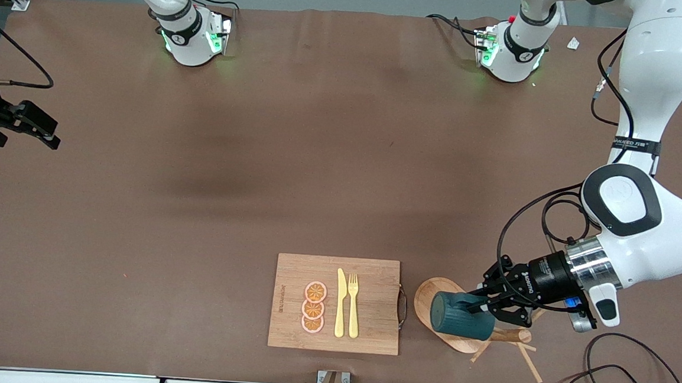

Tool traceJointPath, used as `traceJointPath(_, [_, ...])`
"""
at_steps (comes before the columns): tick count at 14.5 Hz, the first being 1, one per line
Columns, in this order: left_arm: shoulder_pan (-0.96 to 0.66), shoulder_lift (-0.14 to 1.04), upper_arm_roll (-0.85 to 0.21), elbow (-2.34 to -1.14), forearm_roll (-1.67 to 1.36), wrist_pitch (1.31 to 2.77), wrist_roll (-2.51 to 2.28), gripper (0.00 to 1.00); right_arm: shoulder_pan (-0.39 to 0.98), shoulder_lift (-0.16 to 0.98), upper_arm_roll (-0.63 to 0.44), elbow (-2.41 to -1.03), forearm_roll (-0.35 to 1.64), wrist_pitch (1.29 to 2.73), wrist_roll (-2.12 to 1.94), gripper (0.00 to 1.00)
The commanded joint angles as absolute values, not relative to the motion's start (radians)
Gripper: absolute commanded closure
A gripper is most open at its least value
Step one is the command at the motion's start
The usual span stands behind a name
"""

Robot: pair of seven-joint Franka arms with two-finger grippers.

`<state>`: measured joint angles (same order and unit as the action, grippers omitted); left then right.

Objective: Pass cup and hang on rack
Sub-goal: 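Hook the mug handle onto a rack peg with the left gripper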

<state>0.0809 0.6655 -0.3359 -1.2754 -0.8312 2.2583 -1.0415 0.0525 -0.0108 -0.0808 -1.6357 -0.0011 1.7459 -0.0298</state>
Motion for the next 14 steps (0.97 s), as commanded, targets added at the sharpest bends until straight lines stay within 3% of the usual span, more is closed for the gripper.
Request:
traceJointPath(1, [0.094, 0.687, -0.342, -1.25, -0.856, 2.263, -1.023, 1.0, 0.052, 0.003, -0.078, -1.612, -0.006, 1.73, -0.034, 0.0])
traceJointPath(14, [0.12, 0.71, -0.342, -1.261, -0.894, 2.263, -1.022, 0.99, 0.051, 0.008, -0.078, -1.605, -0.006, 1.73, -0.038, 0.0])
